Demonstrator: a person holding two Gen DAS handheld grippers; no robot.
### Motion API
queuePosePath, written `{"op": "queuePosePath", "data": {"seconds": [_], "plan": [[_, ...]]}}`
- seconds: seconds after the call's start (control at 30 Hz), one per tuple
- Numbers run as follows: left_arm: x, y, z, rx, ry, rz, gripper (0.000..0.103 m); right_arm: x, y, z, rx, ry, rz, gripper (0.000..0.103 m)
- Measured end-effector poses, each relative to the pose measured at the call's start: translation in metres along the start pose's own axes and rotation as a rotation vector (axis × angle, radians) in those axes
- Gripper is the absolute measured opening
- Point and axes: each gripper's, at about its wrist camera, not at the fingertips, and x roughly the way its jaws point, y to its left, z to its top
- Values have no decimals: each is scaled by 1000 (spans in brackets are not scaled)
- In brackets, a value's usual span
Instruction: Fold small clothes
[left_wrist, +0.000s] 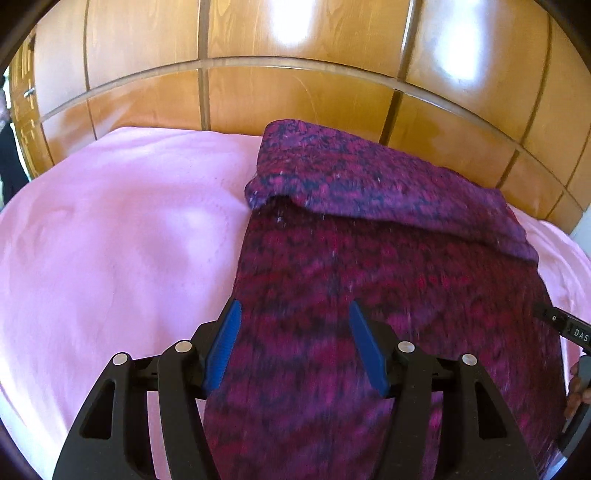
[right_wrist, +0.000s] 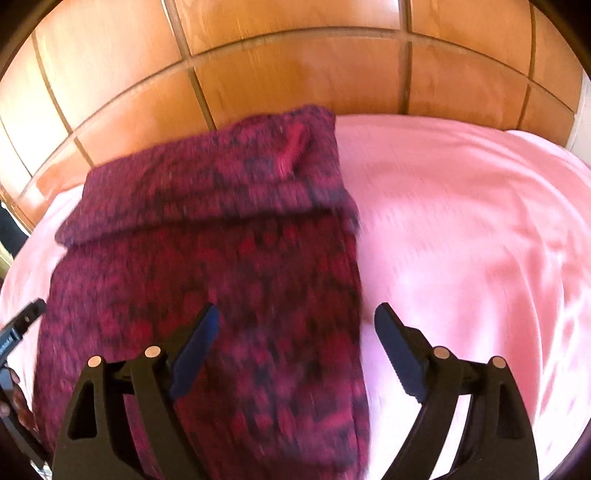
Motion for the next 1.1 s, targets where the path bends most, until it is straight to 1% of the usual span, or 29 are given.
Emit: {"op": "queuePosePath", "data": {"seconds": [0.03,0.07,0.1,0.23,0.37,0.6,0.73,0.9,1.1], "plan": [[-2,-1,-3,5,-3,3,60,-4,-1,-6,-1,1,4,86],[-8,0,-10,11,-5,13,67,-8,-4,-13,-1,4,8,86],[-12,1,-15,13,-9,18,69,-13,-6,-22,4,11,9,86],[-25,5,-30,32,-20,30,70,-23,-12,-47,11,31,32,86],[-35,16,-44,10,-16,30,70,-36,-11,-73,-3,36,57,87],[-46,31,-64,-17,-10,31,70,-52,-7,-91,2,45,93,87],[-50,39,-73,-34,-1,31,70,-62,-3,-103,-12,62,117,85],[-53,45,-84,-50,22,29,70,-69,-4,-117,-9,84,120,85],[-59,49,-100,-43,39,26,70,-77,-2,-136,-15,113,140,84]]}}
